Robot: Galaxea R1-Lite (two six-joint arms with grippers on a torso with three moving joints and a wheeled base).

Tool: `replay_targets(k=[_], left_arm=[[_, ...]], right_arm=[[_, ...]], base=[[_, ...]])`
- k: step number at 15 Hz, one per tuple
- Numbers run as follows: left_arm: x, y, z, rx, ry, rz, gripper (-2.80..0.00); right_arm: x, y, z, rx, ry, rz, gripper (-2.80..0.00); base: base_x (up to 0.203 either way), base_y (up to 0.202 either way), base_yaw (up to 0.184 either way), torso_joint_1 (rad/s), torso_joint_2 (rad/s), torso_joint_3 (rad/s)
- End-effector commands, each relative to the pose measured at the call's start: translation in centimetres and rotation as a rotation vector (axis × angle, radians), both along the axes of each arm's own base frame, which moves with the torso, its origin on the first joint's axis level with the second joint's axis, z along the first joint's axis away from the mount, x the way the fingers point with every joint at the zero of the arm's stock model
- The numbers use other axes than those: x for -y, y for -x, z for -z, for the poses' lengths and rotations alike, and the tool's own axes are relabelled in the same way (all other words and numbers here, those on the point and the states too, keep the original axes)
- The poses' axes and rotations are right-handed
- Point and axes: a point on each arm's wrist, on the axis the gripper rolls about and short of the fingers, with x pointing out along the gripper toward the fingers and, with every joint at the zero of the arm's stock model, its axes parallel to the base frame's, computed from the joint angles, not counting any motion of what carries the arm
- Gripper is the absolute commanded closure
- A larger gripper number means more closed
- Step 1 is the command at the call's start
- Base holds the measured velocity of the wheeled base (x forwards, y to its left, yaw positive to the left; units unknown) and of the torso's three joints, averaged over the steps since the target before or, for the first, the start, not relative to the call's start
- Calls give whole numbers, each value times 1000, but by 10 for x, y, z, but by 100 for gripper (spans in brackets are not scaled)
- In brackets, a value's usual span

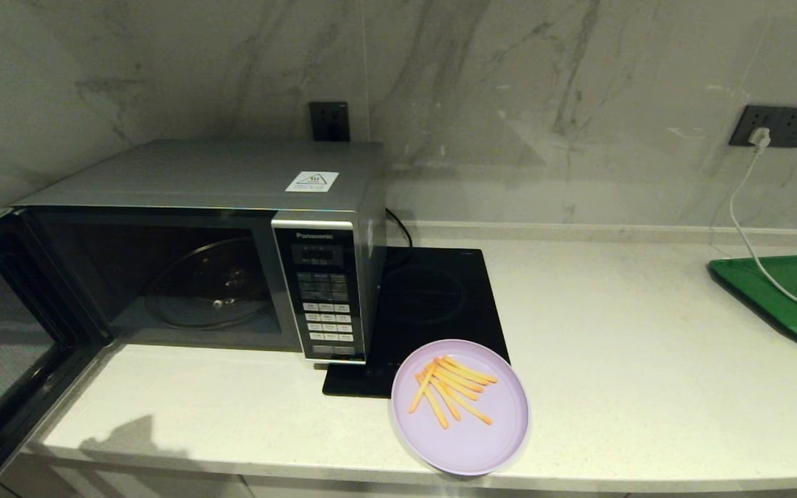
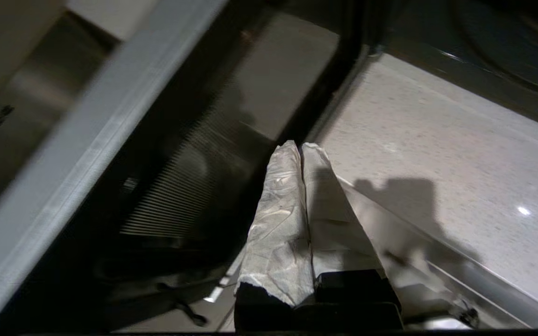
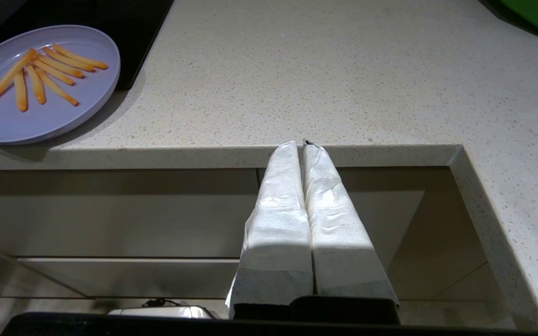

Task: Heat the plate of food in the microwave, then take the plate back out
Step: Put the plate in the microwave oven

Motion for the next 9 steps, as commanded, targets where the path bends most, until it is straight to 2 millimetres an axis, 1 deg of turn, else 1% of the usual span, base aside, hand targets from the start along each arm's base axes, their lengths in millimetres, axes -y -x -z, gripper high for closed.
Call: replay_targets(k=[1, 4, 6, 8, 9], left_arm=[[10, 0, 6, 2, 38, 98, 0], [33, 0, 25, -30, 120, 255, 0], [54, -3, 33, -32, 208, 348, 0], [82, 0, 40, -63, 319, 469, 0], [98, 4, 43, -93, 378, 540, 0]], right_arm=[[0, 0, 0, -2, 0, 0, 0], [0, 0, 0, -2, 0, 0, 0], [0, 0, 0, -1, 0, 0, 0], [0, 0, 0, -2, 0, 0, 0], [0, 0, 0, -3, 0, 0, 0]], base=[[0, 0, 0, 0, 0, 0], [0, 0, 0, 0, 0, 0], [0, 0, 0, 0, 0, 0], [0, 0, 0, 0, 0, 0], [0, 0, 0, 0, 0, 0]])
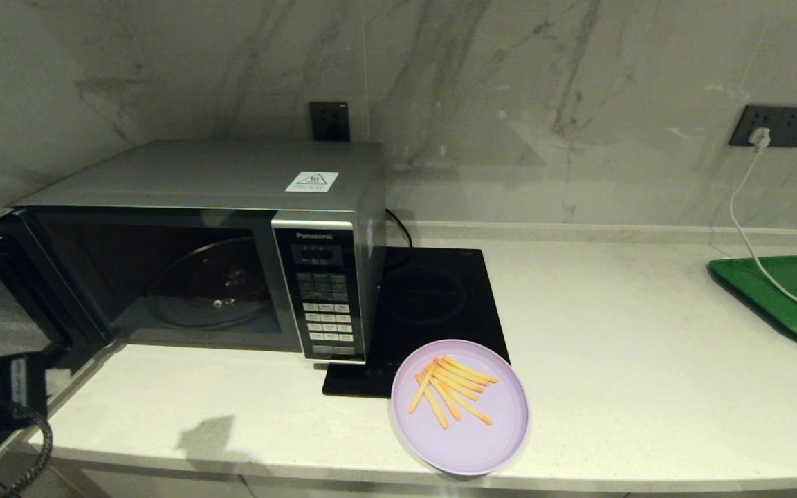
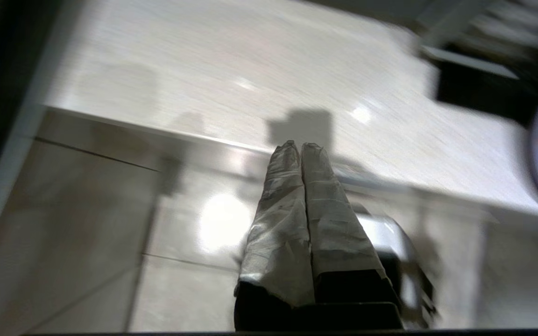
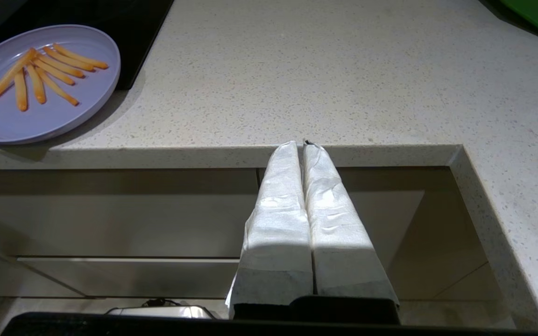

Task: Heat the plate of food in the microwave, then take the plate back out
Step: Put the plate in the microwave oven

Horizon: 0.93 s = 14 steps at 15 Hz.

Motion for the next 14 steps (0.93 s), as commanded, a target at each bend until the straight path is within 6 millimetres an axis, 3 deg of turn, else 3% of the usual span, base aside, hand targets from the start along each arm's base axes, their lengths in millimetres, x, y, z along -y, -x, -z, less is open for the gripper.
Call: replay_targets(k=[1, 3, 5, 6, 10, 14], left_arm=[[38, 10, 7, -69, 118, 172, 0], [71, 11, 16, -171, 181, 233, 0], [103, -7, 36, -284, 154, 189, 0], [120, -13, 44, -317, 142, 182, -280], [180, -44, 77, -408, 67, 183, -280], [225, -78, 84, -395, 78, 189, -280]], right_arm=[[0, 0, 0, -1, -1, 0, 0], [0, 0, 0, -2, -1, 0, 0], [0, 0, 0, -3, -1, 0, 0], [0, 0, 0, -1, -1, 0, 0], [0, 0, 0, -1, -1, 0, 0], [0, 0, 0, -1, -1, 0, 0]], base=[[0, 0, 0, 0, 0, 0], [0, 0, 0, 0, 0, 0], [0, 0, 0, 0, 0, 0], [0, 0, 0, 0, 0, 0], [0, 0, 0, 0, 0, 0], [0, 0, 0, 0, 0, 0]])
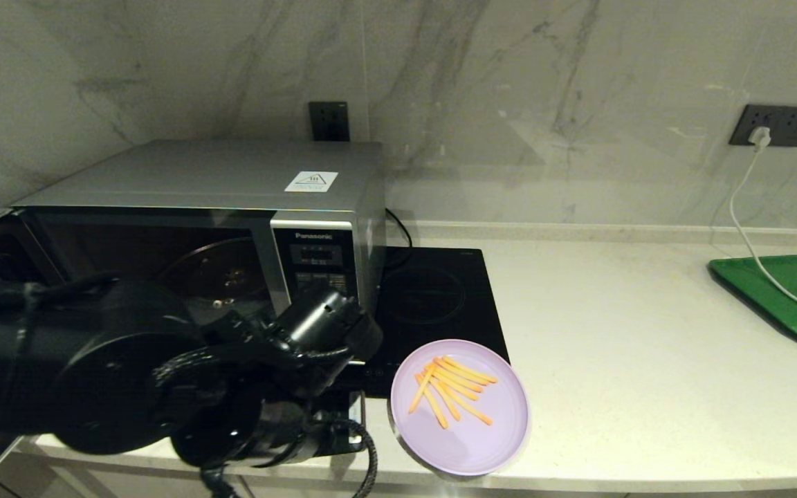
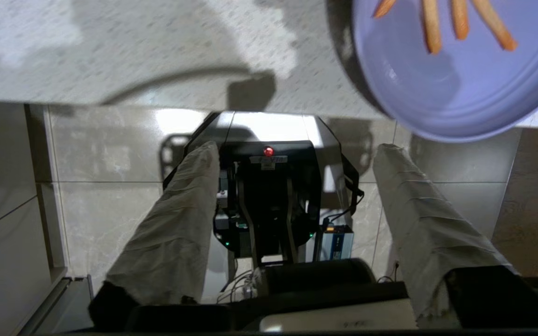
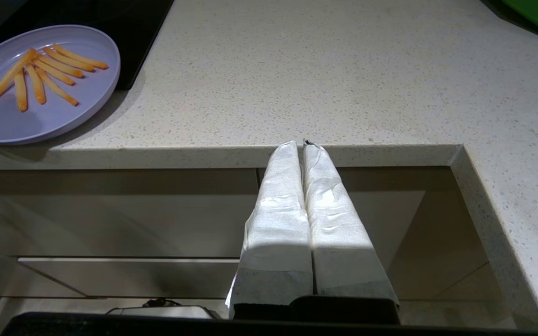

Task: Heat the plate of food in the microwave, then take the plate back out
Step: Put the plate in the microwave oven

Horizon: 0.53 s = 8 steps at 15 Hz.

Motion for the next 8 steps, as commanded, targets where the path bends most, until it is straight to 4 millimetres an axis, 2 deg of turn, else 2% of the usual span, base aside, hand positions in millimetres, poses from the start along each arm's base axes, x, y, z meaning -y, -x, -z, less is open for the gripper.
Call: replay_targets(k=[1, 3, 8], left_arm=[[31, -26, 28, -49, -54, -4, -280], [44, -40, 34, -49, -53, -10, -280], [50, -64, 49, -61, -69, -43, -280]], right_arm=[[0, 0, 0, -1, 0, 0, 0], [0, 0, 1, -3, 0, 0, 0], [0, 0, 0, -1, 0, 0, 0]], base=[[0, 0, 0, 0, 0, 0], [0, 0, 0, 0, 0, 0], [0, 0, 0, 0, 0, 0]])
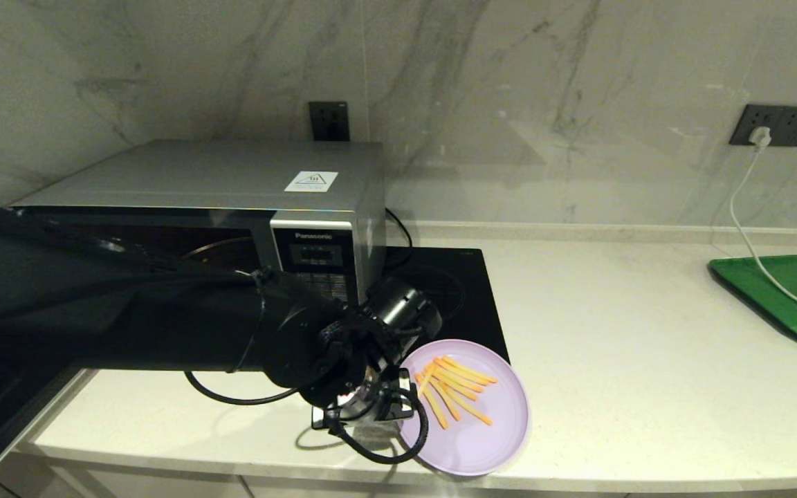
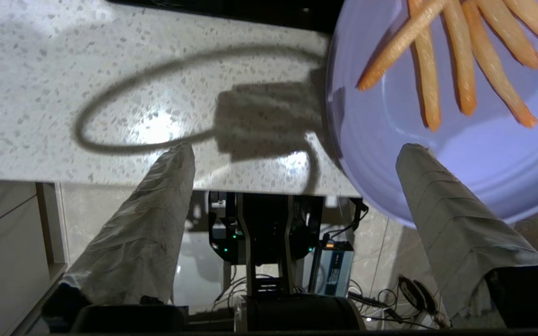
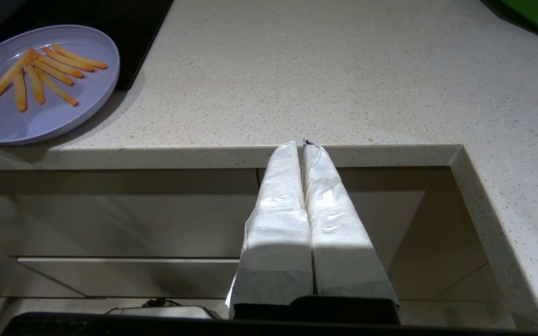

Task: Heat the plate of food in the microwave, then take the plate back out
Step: Put the plate in the microwave oven

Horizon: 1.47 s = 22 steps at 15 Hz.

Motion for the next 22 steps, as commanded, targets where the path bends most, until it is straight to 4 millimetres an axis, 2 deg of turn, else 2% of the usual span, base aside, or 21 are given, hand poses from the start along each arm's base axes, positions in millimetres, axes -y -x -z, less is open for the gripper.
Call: replay_targets(k=[1, 9, 22], left_arm=[[5, -13, 18, -26, -26, -22, -280], [10, -25, 31, -37, -48, -24, -280], [12, -30, 47, -19, -125, -40, -280]], right_arm=[[0, 0, 0, -1, 0, 0, 0], [0, 0, 0, -1, 1, 0, 0], [0, 0, 0, -1, 0, 0, 0]], base=[[0, 0, 0, 0, 0, 0], [0, 0, 0, 0, 0, 0], [0, 0, 0, 0, 0, 0]])
